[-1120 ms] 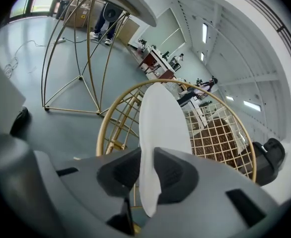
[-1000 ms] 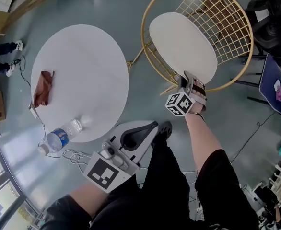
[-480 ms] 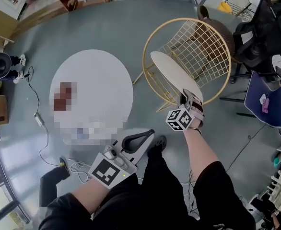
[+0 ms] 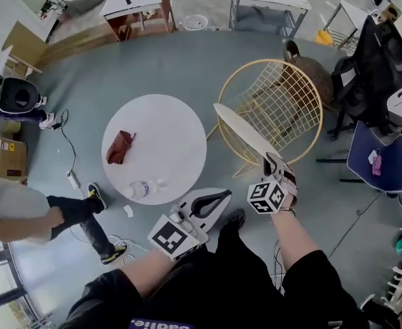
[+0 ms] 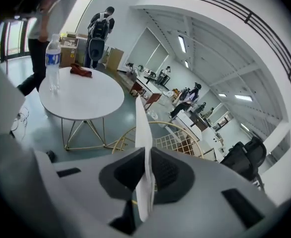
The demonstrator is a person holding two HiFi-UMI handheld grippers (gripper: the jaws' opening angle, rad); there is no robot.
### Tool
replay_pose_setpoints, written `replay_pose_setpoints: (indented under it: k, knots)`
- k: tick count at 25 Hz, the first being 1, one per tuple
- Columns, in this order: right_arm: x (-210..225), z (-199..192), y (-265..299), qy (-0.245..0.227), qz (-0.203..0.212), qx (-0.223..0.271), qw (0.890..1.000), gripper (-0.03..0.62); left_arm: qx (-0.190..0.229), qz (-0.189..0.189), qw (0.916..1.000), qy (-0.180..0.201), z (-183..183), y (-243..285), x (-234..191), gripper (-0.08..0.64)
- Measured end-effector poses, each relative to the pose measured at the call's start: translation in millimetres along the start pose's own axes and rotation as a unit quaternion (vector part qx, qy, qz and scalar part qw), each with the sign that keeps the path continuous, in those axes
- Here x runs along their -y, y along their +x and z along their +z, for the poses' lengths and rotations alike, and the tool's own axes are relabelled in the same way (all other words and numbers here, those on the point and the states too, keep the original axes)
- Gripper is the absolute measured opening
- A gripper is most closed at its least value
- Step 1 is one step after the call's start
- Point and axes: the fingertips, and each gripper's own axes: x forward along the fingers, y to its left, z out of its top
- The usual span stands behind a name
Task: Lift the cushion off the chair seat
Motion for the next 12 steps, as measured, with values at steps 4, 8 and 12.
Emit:
replay_pose_setpoints:
  k: [4, 8, 12]
  knots:
    - [9.6, 24.2, -41.9, 0.029, 0.013, 0.019, 0.999, 0.044, 0.010, -0.004, 0.9998, 0.018, 18.3, -6.6, 9.7, 0.014]
    - [14.8, 44.1, -81.6, 0.075, 0.033, 0.035, 0.996, 0.044, 0.021, -0.004, 0.9992, 0.033, 27.0, -15.0, 17.2, 0.014]
    - [12.7, 62.4, -114.2, 0.104, 0.049, 0.058, 0.992, 0.044, 0.017, -0.004, 0.9987, 0.049, 30.8, -22.8, 25.0, 0.014]
